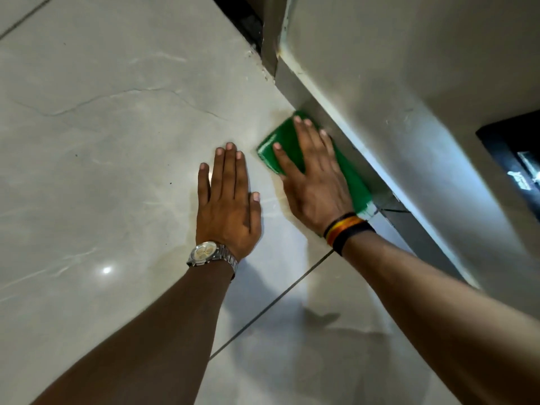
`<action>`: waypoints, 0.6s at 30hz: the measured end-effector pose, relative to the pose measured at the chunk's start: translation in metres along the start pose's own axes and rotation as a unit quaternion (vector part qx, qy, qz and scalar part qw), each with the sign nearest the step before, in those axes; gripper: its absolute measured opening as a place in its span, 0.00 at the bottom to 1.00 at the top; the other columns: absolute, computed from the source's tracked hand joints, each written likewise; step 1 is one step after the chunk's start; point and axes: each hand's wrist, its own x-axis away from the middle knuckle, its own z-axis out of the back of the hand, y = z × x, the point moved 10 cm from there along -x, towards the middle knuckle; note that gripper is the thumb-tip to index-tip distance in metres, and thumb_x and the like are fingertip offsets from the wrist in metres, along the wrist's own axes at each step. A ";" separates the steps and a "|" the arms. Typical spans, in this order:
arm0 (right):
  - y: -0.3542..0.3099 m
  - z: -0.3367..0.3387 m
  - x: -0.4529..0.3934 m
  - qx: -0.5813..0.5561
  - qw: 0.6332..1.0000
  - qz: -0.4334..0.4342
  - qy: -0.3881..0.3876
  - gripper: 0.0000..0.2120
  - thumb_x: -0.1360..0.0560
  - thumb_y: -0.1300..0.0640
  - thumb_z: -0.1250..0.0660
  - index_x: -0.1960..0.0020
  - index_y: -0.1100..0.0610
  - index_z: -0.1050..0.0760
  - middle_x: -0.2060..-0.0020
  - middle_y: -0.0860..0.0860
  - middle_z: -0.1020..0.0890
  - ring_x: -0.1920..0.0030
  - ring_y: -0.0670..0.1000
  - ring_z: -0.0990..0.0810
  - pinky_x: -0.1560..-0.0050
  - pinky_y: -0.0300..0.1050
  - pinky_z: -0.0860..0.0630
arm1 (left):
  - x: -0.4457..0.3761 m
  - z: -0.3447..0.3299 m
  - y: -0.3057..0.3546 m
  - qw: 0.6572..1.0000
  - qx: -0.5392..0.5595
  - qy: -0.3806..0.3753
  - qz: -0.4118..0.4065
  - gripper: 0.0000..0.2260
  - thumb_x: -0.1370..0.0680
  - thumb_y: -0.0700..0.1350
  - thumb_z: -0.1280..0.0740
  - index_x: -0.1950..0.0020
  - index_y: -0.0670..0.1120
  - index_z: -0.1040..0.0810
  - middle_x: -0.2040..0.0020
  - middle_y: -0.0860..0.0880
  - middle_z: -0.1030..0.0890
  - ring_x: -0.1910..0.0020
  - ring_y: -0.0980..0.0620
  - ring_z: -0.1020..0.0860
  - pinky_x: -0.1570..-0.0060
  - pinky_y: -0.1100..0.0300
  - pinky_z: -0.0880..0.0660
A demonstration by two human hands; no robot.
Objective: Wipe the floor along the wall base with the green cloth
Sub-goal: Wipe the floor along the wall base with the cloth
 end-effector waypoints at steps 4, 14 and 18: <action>0.007 -0.010 0.031 -0.011 0.996 -0.089 -0.022 0.27 0.16 0.54 0.43 0.19 0.58 0.42 0.19 0.63 0.43 0.18 0.62 0.46 0.17 0.59 0.51 | 0.000 -0.001 -0.002 1.000 0.000 -0.008 0.000 0.31 0.15 0.48 0.46 0.14 0.35 0.44 0.13 0.36 0.44 0.12 0.38 0.47 0.14 0.37 0.50; -0.027 -0.006 -0.086 -0.063 0.993 -0.103 0.013 0.27 0.19 0.56 0.43 0.20 0.59 0.39 0.19 0.61 0.40 0.18 0.61 0.44 0.18 0.57 0.51 | 0.000 -0.004 -0.002 1.000 -0.014 -0.017 0.004 0.32 0.15 0.49 0.45 0.14 0.36 0.44 0.13 0.37 0.44 0.12 0.40 0.48 0.15 0.37 0.50; -0.002 0.001 -0.027 -0.097 0.991 -0.089 -0.001 0.23 0.19 0.61 0.42 0.24 0.59 0.33 0.20 0.60 0.37 0.19 0.59 0.42 0.17 0.57 0.47 | 0.000 -0.004 -0.002 1.000 -0.003 -0.017 0.000 0.32 0.15 0.49 0.46 0.13 0.36 0.46 0.12 0.38 0.46 0.12 0.40 0.49 0.14 0.38 0.52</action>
